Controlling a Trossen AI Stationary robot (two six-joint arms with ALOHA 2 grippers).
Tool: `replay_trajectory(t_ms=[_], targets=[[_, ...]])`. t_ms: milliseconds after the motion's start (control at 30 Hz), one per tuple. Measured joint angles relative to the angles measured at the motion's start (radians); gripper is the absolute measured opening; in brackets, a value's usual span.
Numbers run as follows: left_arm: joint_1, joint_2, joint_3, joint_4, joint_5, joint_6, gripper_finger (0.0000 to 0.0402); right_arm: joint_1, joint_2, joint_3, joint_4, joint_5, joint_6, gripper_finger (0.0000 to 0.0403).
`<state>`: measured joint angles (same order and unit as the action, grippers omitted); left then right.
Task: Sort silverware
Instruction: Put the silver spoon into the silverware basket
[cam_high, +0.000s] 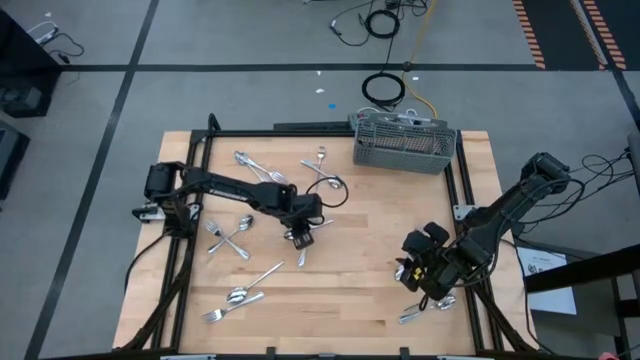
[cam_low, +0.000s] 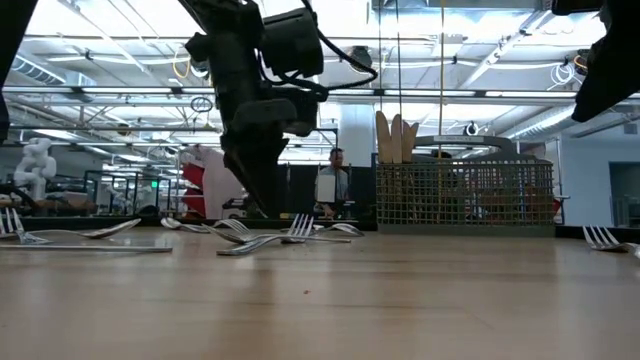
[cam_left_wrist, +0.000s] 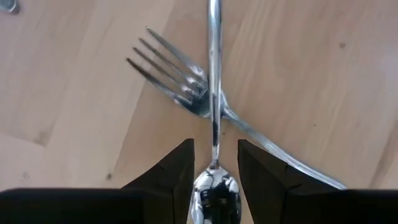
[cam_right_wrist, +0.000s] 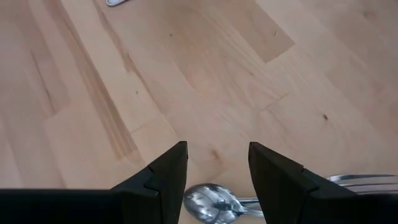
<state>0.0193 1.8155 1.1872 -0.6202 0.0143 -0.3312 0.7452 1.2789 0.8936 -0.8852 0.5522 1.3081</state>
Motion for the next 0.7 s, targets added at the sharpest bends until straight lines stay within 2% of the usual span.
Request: replay_trajectory(t_ms=[700], targets=[[-0.009,0.098,-0.016,0.056,-0.011,0.081,0.013,0.0,0.0,0.0,0.05,-0.004,0.074,0.0161]])
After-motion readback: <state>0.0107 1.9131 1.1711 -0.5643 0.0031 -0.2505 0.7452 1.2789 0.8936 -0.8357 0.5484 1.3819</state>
